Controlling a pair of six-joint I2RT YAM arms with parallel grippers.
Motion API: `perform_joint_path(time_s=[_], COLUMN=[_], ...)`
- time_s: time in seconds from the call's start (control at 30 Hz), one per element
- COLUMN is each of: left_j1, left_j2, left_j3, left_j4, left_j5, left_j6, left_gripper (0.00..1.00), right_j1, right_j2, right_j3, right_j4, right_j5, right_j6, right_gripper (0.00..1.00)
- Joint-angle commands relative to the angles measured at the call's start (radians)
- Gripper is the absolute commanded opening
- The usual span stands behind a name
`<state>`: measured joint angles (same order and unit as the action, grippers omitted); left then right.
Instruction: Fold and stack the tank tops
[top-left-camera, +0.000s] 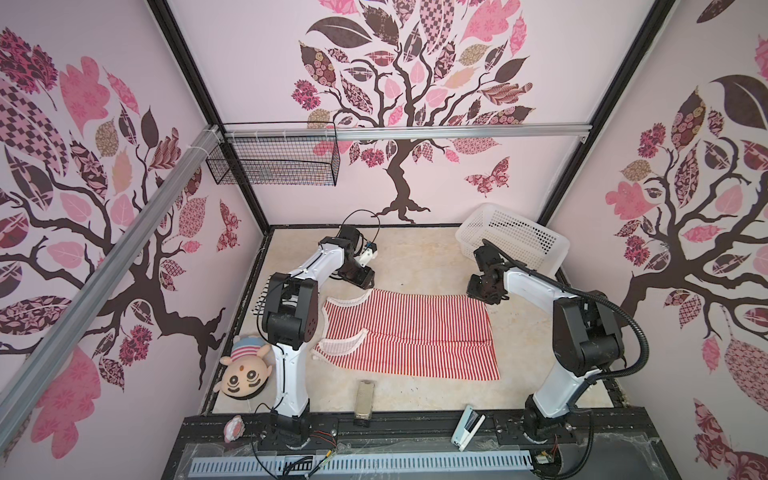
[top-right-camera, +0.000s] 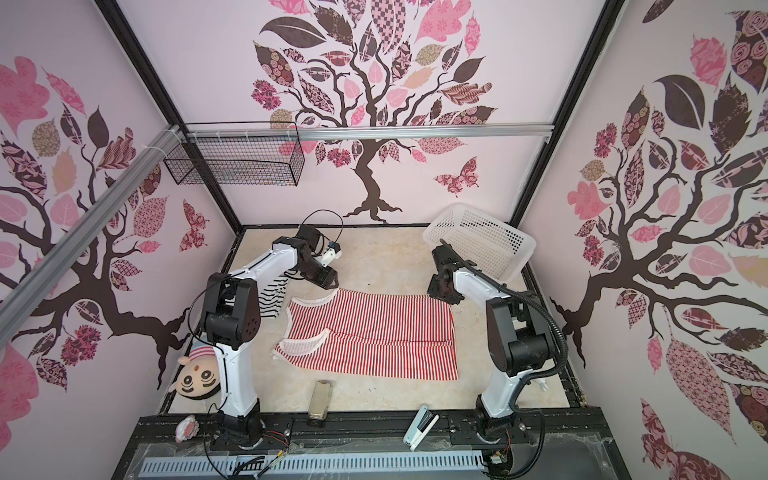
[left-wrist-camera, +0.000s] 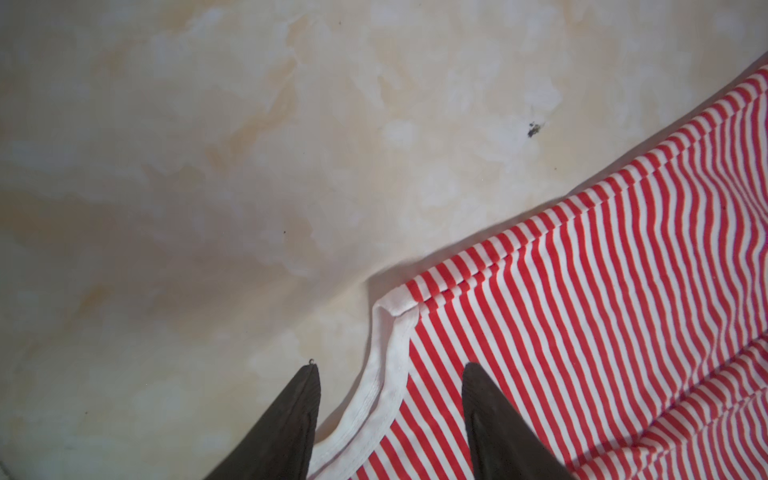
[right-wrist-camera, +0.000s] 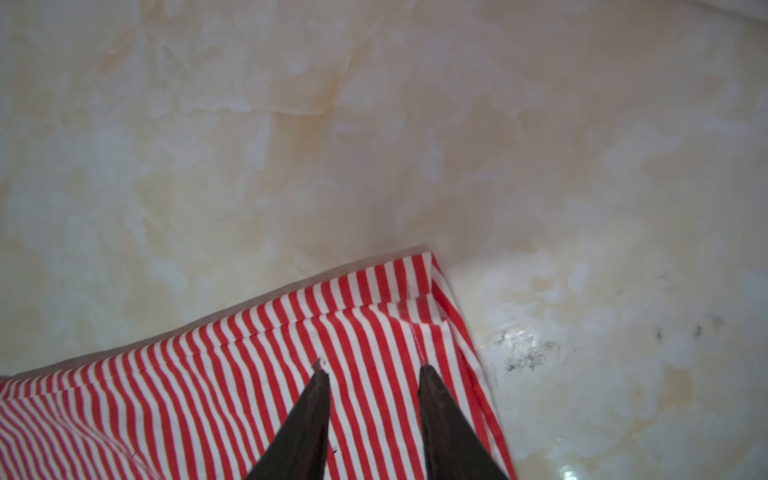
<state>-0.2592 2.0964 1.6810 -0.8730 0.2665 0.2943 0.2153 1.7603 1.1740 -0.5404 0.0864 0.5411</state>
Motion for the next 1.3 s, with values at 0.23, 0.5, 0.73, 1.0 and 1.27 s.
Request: perform_joint_path(time_s=[0.23, 0.5, 0.73, 1.0, 1.27], left_j1=[-0.041, -0.040, -0.037, -0.037, -0.037], left_j2=[0.081, 0.086, 0.108, 0.131, 0.145], left_j3=[0.031, 0.011, 0.017, 0.037, 0.054], left_j4=[0.009, 0.029, 0.031, 0.022, 0.012], left_j5=[-0.016, -0.042, -0.053, -0.061, -0.045], left_j6=[-0.003, 0.003, 0.007, 0.009, 0.015], left_gripper=[0.59, 0.58, 0.58, 0.55, 0.46], right_j1=[-0.048, -0.048, -0.049, -0.048, -0.048], right_j2=[0.086, 0.147, 0.146, 0.212, 0.191], right_j3=[0.016, 0.063, 0.073, 0.127, 0.116], right_j4=[-0.006, 0.014, 0.024, 0.015, 0.020], right_j5=[0.046, 0.015, 0.013, -0.004, -0.007], right_j6=[-0.046, -0.030, -0.029, -0.040, -0.049], right_gripper=[0.44, 0.44, 0.43, 0.37, 0.12])
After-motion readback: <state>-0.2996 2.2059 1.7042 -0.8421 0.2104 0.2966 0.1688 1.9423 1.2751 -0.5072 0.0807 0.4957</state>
